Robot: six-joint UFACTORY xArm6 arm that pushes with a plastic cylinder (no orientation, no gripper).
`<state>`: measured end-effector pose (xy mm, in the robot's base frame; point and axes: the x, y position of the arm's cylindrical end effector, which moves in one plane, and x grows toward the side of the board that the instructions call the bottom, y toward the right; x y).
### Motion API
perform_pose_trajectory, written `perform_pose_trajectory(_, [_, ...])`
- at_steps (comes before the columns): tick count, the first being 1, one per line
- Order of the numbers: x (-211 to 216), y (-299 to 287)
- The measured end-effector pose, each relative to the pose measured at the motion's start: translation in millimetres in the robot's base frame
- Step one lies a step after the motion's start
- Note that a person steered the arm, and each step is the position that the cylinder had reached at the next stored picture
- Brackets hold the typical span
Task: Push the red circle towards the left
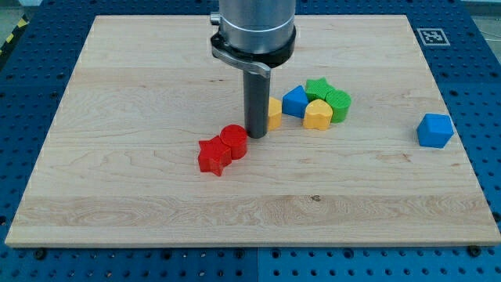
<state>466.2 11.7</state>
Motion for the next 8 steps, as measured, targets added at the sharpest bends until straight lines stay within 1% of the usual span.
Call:
perform_pose_trajectory(1, [11.8,37.8])
perform_pose_trajectory(2, [37.1,39.4])
perform_pose_trajectory(3, [35.2,26.1])
perform_pose_trajectory(5, [15.3,-17.8])
perform_pose_trajectory(6, [0.2,-22.9])
perform_pose_trajectory(7, [-41.6,-21.5])
perform_pose_trajectory(8, [-71.2,-9.1])
